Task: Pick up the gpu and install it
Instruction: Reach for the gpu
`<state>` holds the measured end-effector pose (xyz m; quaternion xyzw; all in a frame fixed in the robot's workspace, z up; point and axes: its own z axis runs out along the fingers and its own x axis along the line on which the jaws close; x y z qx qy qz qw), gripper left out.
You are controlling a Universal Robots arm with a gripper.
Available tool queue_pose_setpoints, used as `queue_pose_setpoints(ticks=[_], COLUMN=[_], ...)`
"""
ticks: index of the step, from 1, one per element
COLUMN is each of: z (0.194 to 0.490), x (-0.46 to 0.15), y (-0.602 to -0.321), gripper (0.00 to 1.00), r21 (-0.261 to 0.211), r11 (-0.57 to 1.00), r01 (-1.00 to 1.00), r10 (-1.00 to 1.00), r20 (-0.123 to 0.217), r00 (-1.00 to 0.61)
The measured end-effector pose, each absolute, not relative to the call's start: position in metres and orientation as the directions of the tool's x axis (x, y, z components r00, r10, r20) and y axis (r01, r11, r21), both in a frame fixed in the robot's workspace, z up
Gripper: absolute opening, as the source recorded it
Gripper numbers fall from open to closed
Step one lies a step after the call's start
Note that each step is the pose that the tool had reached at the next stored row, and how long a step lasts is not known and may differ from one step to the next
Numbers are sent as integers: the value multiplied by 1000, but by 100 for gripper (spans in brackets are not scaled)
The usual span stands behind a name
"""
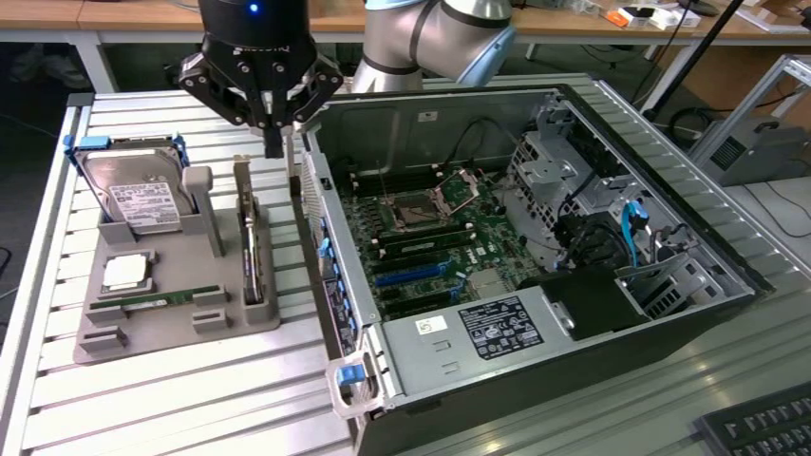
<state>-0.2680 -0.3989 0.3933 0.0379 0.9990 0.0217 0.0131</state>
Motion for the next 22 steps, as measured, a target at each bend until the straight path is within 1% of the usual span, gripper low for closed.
queue_pose_setpoints(ticks=[22], z=[393], x=[-276], y=[-399], gripper=[11], r21=[44], r11=[996], r01=[75], r10=[76], r20=[-24], r00=[-997])
